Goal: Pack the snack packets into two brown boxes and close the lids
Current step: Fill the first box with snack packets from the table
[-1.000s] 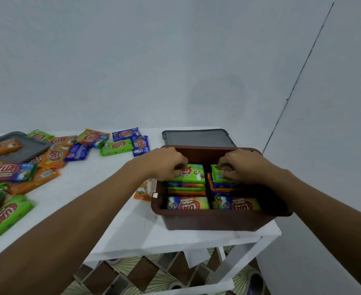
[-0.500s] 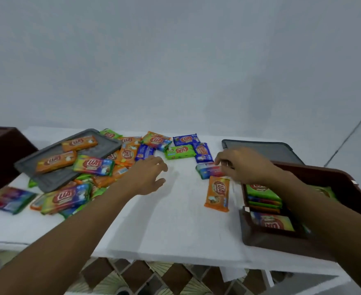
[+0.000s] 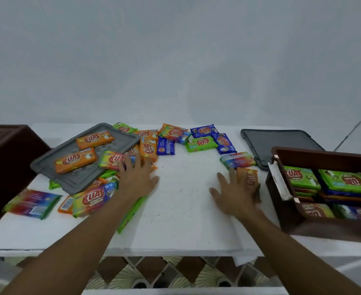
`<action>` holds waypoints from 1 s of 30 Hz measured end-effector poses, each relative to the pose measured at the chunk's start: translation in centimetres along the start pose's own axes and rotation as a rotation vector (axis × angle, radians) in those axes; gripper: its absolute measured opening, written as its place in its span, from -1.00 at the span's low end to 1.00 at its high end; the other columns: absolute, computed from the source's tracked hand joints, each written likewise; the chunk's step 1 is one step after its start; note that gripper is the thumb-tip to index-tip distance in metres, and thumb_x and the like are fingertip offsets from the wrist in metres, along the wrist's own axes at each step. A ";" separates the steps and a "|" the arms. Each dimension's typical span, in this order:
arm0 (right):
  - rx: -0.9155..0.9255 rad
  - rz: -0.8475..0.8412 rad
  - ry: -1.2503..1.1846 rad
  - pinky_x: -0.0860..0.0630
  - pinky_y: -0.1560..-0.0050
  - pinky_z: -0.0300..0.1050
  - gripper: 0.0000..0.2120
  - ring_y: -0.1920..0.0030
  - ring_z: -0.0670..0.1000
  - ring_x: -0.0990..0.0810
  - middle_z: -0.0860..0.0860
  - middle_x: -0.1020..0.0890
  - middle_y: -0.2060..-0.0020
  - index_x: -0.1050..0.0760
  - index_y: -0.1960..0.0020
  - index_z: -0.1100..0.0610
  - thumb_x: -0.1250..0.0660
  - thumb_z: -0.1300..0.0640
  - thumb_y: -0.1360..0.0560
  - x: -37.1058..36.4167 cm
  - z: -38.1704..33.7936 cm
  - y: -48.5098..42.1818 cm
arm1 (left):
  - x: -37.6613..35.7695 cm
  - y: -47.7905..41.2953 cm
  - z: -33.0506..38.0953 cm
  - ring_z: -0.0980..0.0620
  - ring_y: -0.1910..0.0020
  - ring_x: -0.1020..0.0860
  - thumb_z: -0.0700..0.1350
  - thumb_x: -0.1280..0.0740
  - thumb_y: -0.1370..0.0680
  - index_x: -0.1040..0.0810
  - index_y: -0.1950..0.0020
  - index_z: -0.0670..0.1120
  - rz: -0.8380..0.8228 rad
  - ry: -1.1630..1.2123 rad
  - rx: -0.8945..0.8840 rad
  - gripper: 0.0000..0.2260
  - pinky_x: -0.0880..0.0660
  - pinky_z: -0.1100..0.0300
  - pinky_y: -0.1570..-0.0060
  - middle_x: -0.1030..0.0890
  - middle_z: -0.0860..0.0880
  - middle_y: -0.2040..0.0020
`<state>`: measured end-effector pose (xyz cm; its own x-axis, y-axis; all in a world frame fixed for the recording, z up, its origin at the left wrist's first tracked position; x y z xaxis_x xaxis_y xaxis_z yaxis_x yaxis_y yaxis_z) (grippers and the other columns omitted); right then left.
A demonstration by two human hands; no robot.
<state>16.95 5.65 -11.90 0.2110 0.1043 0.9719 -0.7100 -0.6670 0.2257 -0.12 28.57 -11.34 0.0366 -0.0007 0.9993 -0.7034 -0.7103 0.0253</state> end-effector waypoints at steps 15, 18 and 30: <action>-0.045 0.077 -0.304 -0.38 -0.32 0.10 -0.11 -0.39 0.09 -0.36 0.05 -0.31 -0.46 -0.08 -0.54 0.03 -0.46 -0.19 -0.38 1.9 0.6 -0.2 | 1.4 0.5 6.0 -0.04 -0.55 -0.03 -0.06 -0.32 -0.51 -0.11 -0.56 0.02 -0.173 0.078 -0.518 -0.33 0.13 -0.11 -0.51 -0.18 -0.02 -0.55; 0.003 0.022 -0.219 -0.53 -0.17 0.00 -0.21 -0.25 0.10 -0.50 0.07 -0.28 -0.42 -0.21 -0.45 0.07 -0.49 -0.11 -0.35 3.2 -0.2 0.1 | 2.1 -0.1 5.0 0.01 -0.38 -0.32 0.00 -0.37 -0.46 -0.19 -0.52 0.05 -0.179 0.106 -0.560 -0.33 -0.05 -0.07 -0.44 -0.35 0.05 -0.39; 0.244 0.073 -0.236 -0.48 0.07 -0.13 -0.47 0.01 0.01 -0.54 -0.05 -0.57 -0.05 -0.41 -0.30 -0.03 -0.37 -0.26 -0.43 16.3 5.7 2.9 | 9.8 0.1 12.7 0.16 0.08 -0.51 0.08 -0.39 -0.48 -0.34 -0.44 0.26 0.020 0.569 -0.531 -0.46 -0.44 0.21 0.11 -0.53 0.14 -0.19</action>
<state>22.15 1.19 4.20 0.3357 -0.1044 0.9362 -0.5534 -0.8261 0.1063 9.23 19.54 -1.85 -0.2490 0.4530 0.8560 -0.9509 -0.2821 -0.1274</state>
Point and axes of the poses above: each hand's wrist, its own y-axis away from the middle knuckle, its own x-axis out of the back of the hand, z = x × y, the point moved 5 cm from there along -y, towards the middle knuckle
